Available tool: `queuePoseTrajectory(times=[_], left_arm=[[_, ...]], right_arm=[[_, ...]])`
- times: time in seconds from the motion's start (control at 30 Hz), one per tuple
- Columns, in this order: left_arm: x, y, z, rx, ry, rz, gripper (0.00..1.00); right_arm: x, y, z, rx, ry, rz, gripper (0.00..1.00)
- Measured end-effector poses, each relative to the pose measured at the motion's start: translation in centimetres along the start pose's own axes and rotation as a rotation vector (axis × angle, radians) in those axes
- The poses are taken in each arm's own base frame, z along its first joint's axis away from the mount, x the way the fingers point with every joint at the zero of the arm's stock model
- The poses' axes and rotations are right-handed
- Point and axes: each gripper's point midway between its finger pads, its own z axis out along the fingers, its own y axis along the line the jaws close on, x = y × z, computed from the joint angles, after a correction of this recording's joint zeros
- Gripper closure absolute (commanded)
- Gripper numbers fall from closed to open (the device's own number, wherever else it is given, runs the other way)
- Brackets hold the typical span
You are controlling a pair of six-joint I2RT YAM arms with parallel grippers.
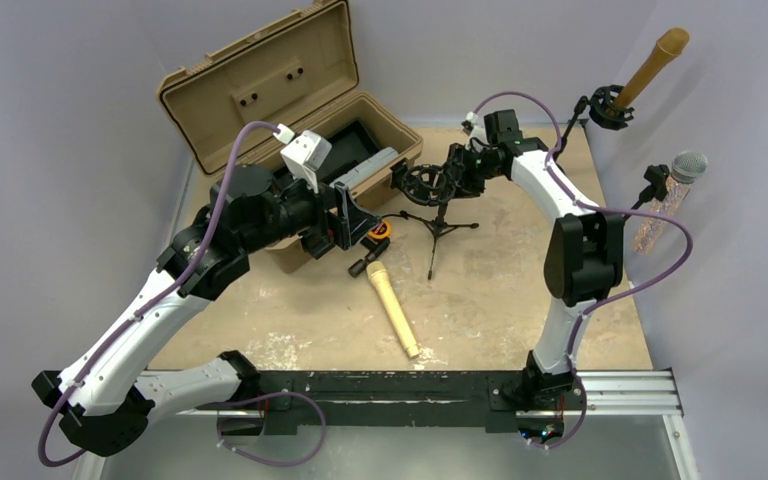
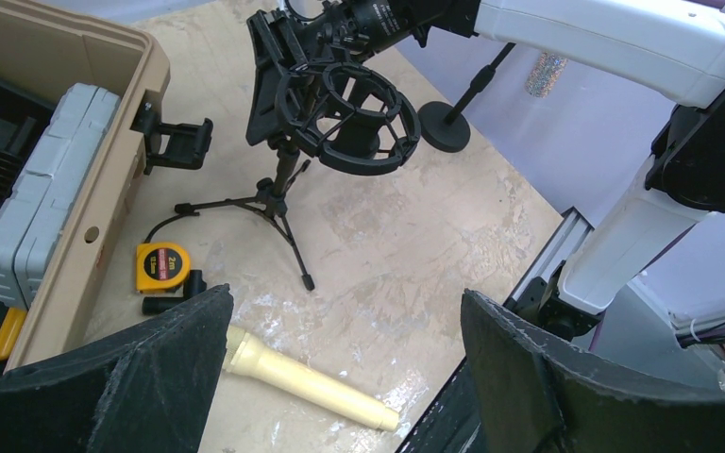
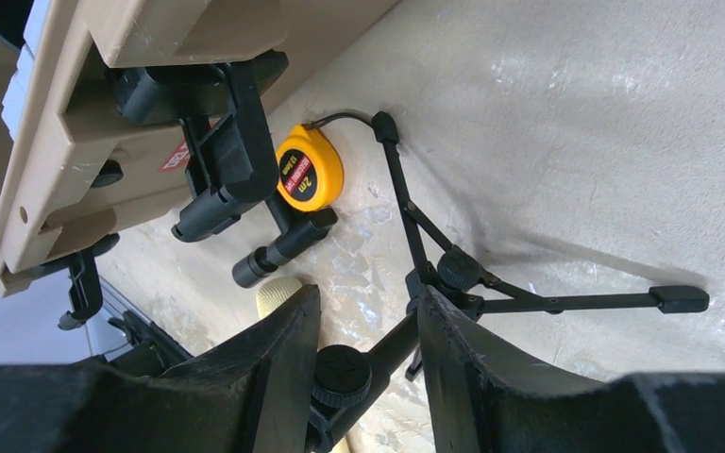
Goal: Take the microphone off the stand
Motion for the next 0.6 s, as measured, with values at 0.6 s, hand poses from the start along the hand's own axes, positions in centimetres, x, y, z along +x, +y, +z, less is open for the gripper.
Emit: queuePoseTrajectory(times=[0.6], left_arm=[[0.1, 0.0, 0.1, -0.001, 0.004, -0.001, 0.12]], right_arm=[[0.9, 1.1, -2.1, -0.08, -0.009, -0.059, 0.65]])
